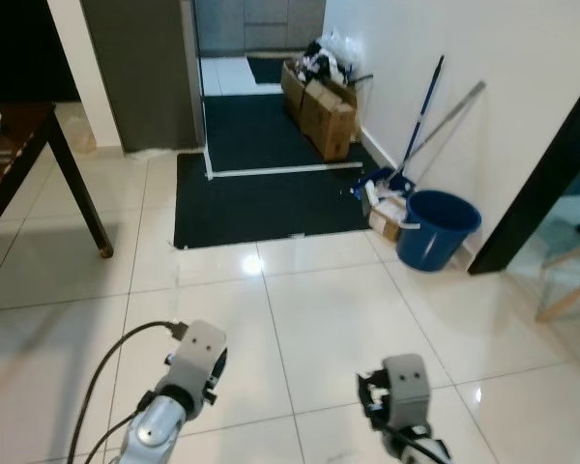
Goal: Setting the table
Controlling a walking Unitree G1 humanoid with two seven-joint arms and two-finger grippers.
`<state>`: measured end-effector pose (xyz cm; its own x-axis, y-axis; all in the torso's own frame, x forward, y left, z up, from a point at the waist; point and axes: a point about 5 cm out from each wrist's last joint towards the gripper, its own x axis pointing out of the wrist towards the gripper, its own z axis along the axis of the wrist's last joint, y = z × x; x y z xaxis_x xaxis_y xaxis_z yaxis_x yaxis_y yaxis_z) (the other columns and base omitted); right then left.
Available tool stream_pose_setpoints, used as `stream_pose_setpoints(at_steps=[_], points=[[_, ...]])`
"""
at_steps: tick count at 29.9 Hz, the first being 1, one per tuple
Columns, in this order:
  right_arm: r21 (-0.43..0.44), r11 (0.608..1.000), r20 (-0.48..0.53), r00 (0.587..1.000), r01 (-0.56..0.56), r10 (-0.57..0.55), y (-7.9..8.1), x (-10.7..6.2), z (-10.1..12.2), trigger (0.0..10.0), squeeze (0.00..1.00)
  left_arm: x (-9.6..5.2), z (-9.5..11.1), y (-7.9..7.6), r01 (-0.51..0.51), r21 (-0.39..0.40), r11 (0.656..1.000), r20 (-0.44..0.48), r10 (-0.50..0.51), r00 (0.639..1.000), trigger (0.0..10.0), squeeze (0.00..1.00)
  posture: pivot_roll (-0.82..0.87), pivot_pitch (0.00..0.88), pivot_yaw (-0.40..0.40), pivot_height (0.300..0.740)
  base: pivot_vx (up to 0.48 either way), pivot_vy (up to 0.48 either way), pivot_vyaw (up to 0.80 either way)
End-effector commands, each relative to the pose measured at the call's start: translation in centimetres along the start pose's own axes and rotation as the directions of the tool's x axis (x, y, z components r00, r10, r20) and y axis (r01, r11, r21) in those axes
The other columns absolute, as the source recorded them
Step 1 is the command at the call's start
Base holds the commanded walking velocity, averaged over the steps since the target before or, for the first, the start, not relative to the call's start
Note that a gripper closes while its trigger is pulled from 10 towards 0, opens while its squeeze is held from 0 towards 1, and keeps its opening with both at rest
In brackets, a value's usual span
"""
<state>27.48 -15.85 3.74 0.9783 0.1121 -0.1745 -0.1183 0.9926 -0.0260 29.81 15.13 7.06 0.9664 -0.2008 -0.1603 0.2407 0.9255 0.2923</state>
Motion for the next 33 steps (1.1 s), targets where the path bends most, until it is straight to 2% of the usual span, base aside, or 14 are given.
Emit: stream_pose_setpoints(at_steps=[1, 7, 9, 12, 33], points=[[0.008, 1.0, -0.012, 1.0, -0.016, 0.016, 0.67, -0.18, -0.42, 10.0, 0.0, -0.31, -0.86, 0.15, -0.003, -0.004, 1.0, -0.033, 0.003, 0.999, 10.0, 0.01, 0.06, 0.1, 0.046, 0.74, 0.398, -0.262, 0.0], [0.009, 1.0, -0.001, 1.0, -0.019, 0.019, 0.81, -0.15, -0.29, 10.0, 0.0, -0.28, -0.86, 0.27, -0.005, 0.002, 1.0, -0.035, 0.005, 0.999, 10.0, 0.02, 0.06, 0.102, 0.05, 0.74, 0.402, -0.218, 0.0], [0.009, 1.0, 0.003, 1.0, -0.022, 0.022, 0.9, -0.16, -0.25, 10.0, 0.0, -0.2, -0.84, 0.39, -0.013, 0.007, 1.0, -0.036, 0.013, 0.999, 10.0, 0.09, 0.06, 0.102, 0.05, 0.74, 0.467, 0.0, 0.0], [0.009, 1.0, 0.004, 1.0, -0.024, 0.024, 1.02, -0.17, -0.24, 10.0, 0.0, -0.17, -0.82, 0.55, -0.019, 0.007, 1.0, -0.037, 0.02, 0.999, 10.0, 0.11, 0.06, 0.105, 0.053, 0.74, 0.472, 0.0, 0.0], [0.007, 1.0, 0.003, 1.0, -0.024, 0.024, 1.13, -0.26, -0.34, 10.0, 0.0, -0.2, -0.98, 0.94, -0.037, -0.005, 0.999, -0.044, 0.036, 0.998, 10.0, 0.11, 0.07, 0.114, 0.054, 0.74, 0.479, 0.0, 0.0]])
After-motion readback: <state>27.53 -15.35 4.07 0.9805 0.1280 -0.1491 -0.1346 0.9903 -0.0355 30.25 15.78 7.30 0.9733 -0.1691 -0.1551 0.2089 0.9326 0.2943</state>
